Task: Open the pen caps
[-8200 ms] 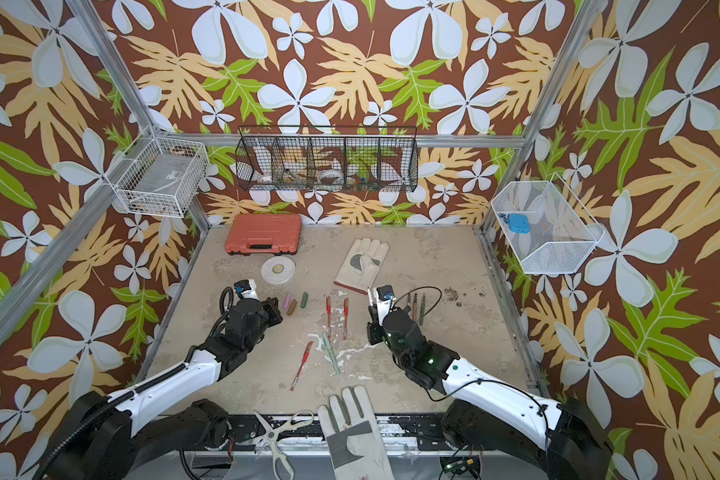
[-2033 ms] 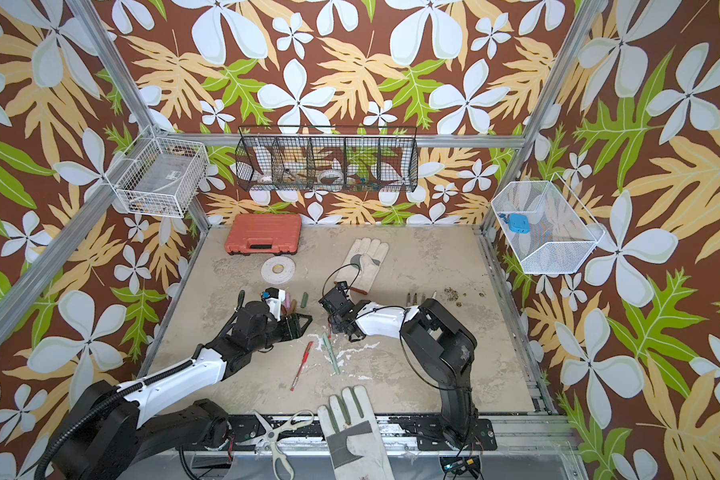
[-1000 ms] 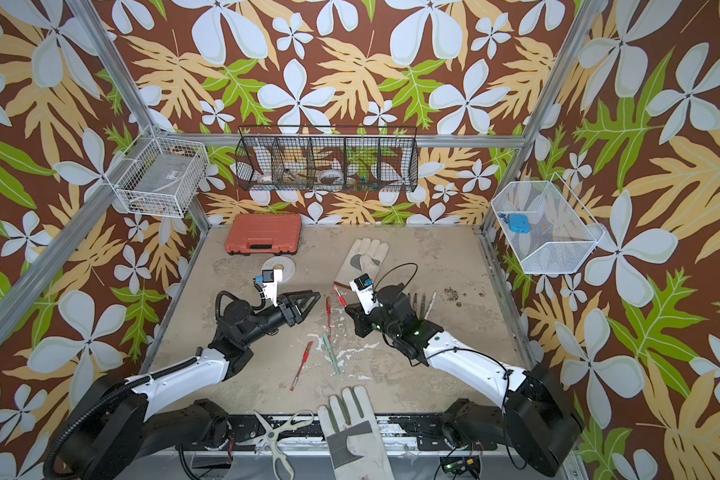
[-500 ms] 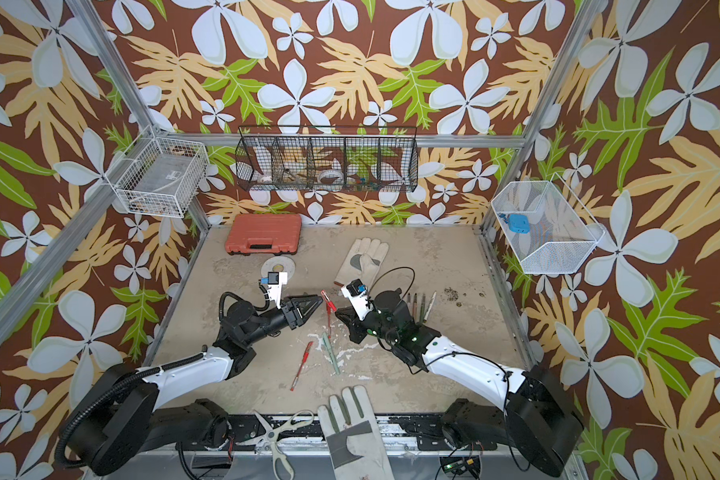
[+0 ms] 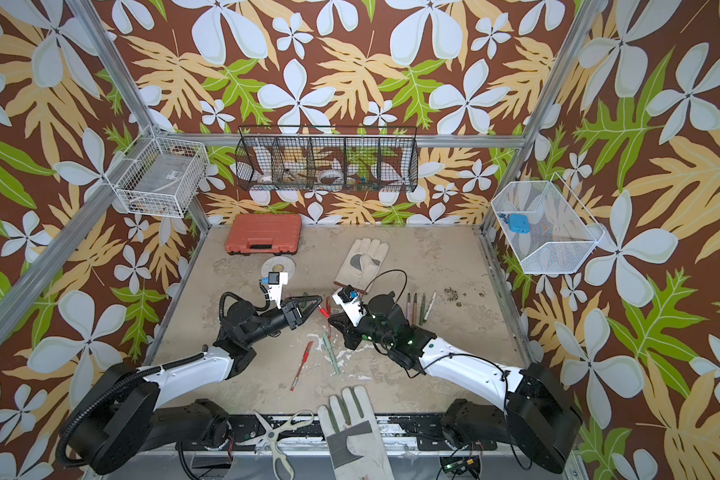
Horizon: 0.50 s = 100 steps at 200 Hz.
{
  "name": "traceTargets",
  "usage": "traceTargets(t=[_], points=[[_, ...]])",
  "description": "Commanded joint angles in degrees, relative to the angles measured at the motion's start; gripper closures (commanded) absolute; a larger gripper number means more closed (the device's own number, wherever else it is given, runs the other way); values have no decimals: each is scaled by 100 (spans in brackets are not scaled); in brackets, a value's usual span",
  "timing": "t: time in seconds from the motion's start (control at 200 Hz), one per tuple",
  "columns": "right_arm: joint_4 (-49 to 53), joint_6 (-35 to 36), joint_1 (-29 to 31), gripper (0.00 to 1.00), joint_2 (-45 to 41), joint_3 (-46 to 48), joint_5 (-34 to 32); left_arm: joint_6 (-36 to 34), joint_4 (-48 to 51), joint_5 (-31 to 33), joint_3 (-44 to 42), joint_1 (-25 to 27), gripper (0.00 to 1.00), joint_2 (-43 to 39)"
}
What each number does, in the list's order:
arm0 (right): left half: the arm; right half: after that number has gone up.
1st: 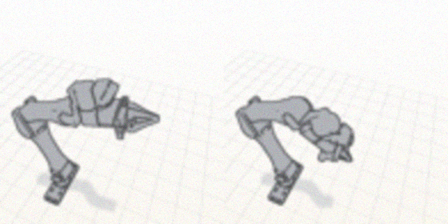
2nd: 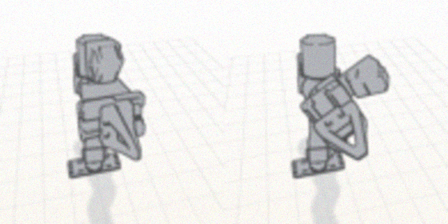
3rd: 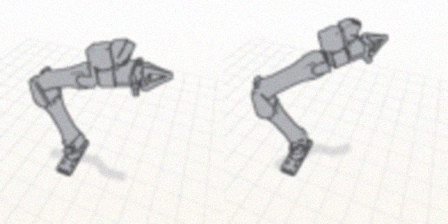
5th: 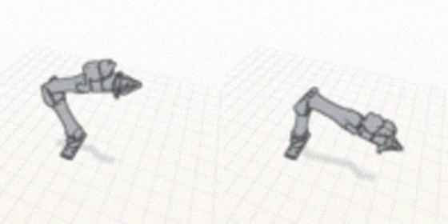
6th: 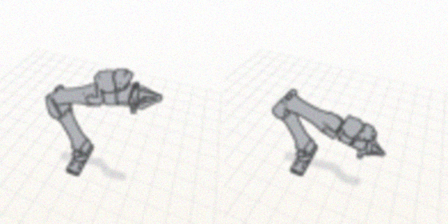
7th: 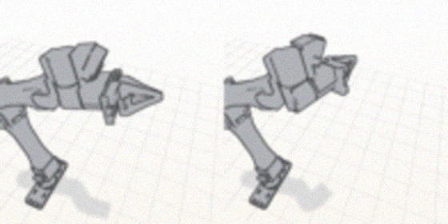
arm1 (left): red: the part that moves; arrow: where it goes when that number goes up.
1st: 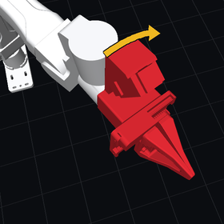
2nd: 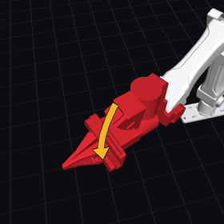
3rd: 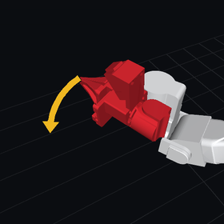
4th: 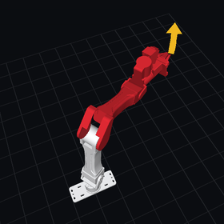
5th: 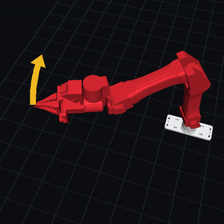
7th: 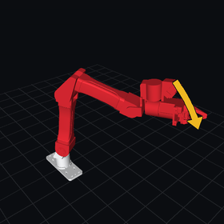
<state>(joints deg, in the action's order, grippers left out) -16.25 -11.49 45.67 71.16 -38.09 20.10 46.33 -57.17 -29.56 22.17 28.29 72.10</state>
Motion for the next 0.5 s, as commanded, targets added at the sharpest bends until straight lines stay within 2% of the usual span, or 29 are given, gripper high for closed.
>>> traceTargets(t=[0.0, 0.075, 0.115, 0.21, 0.3, 0.385, 0.495], points=[[-97, 69, 35, 100, 4, -24, 9, 8, -254, -84, -2, 8, 84, 6], [-58, 88, 41, 100, -18, -28, -40, 1, -290, -112, -19, 9, 95, 14], [-46, 91, 39, 94, -40, -22, -80, -5, -320, -144, -16, 9, 100, 22], [78, 162, 40, 75, -145, -26, -138, -61, -385, -236, -21, 9, 100, 41], [156, 182, 13, 66, -305, -24, -69, -247, -442, -340, -37, 6, 100, 24], [156, 76, -167, 62, -400, -7, 290, -446, -466, -444, -36, 9, 100, 6], [131, -46, -457, 62, -490, 18, 906, -605, -538, -603, -32, 55, 100, 69]])
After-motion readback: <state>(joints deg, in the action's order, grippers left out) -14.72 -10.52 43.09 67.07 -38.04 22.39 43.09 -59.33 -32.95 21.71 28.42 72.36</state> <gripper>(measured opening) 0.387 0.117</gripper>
